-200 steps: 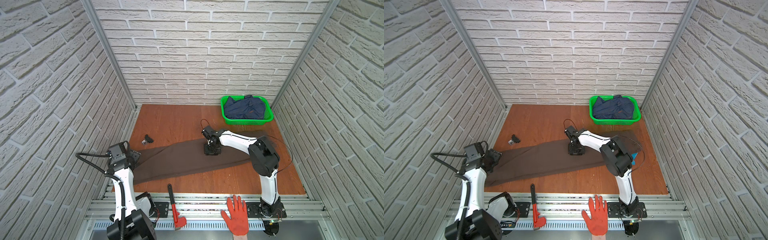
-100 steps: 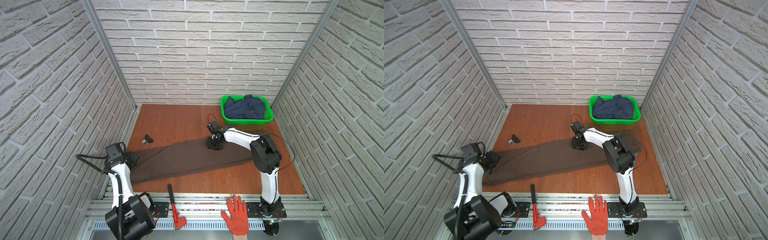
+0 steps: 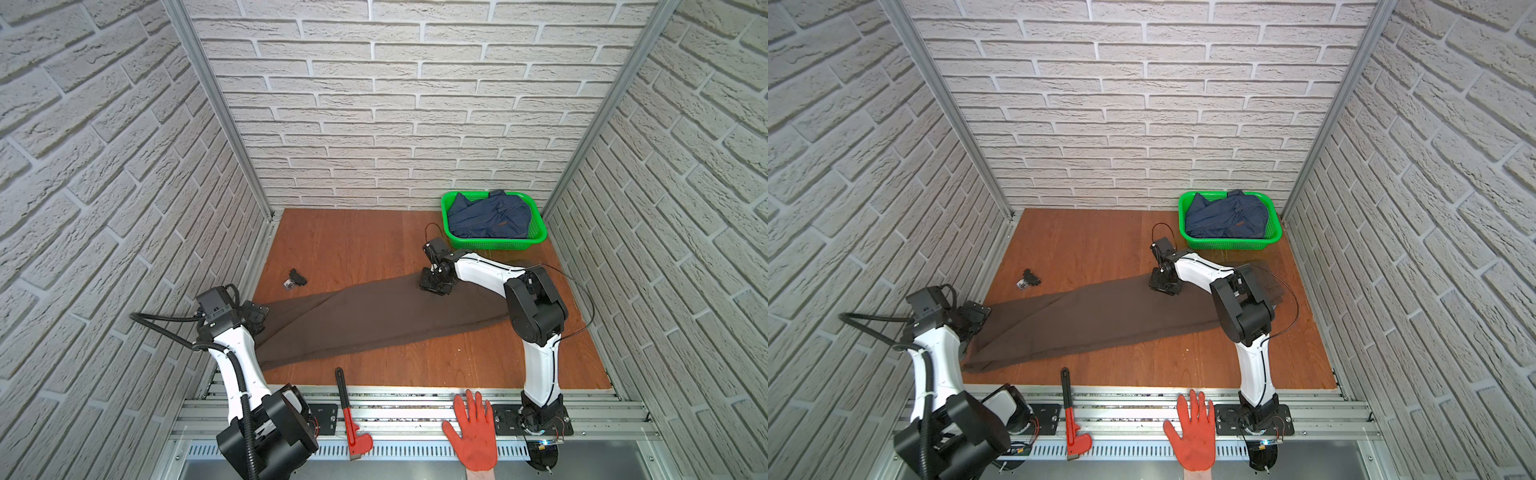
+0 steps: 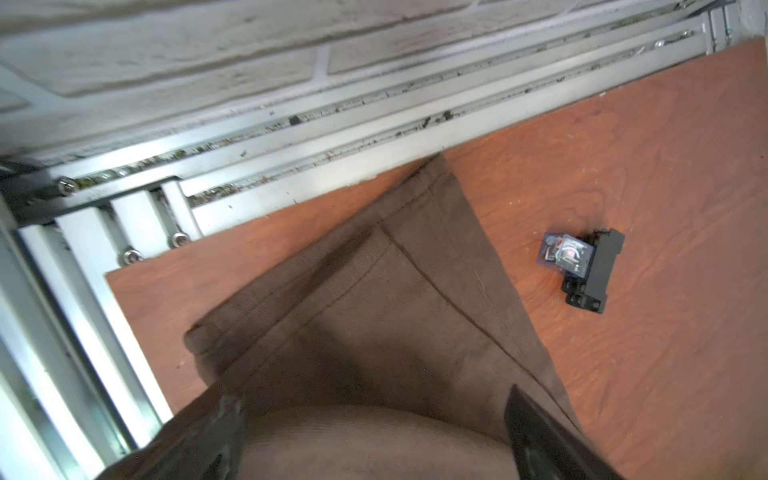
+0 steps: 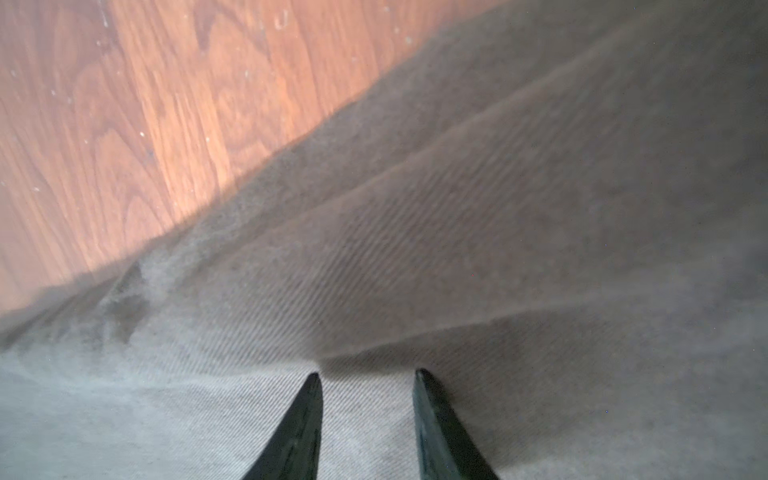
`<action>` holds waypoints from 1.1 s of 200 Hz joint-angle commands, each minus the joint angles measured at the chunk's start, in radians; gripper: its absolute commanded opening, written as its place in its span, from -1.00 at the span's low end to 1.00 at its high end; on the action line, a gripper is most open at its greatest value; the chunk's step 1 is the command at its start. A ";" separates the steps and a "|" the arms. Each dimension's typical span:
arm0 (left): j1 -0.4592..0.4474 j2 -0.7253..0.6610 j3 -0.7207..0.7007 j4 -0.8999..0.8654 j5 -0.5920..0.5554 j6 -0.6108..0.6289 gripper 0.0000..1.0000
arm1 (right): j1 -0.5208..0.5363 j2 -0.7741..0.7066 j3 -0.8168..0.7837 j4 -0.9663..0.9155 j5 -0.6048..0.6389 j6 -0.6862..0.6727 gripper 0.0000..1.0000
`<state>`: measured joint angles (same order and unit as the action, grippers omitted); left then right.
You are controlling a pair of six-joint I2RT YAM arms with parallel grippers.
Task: Fold and stack the trousers
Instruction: Smooth out the trousers at the center of the table.
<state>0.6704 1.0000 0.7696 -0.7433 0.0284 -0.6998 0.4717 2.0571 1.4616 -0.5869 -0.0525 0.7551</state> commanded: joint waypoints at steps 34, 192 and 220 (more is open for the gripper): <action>0.061 0.138 -0.003 0.009 0.050 0.065 0.67 | 0.055 0.009 -0.002 -0.135 0.046 -0.072 -0.21; -0.052 0.489 0.163 0.113 -0.051 0.085 0.03 | 0.110 -0.021 -0.022 -0.150 0.026 -0.085 -0.24; -0.051 0.522 0.156 0.120 -0.052 0.088 0.02 | 0.110 -0.035 -0.032 -0.149 0.028 -0.086 -0.24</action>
<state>0.6163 1.4979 0.9161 -0.6407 0.0048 -0.6197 0.5606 2.0480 1.4628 -0.6781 0.0044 0.6727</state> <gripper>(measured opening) 0.514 0.379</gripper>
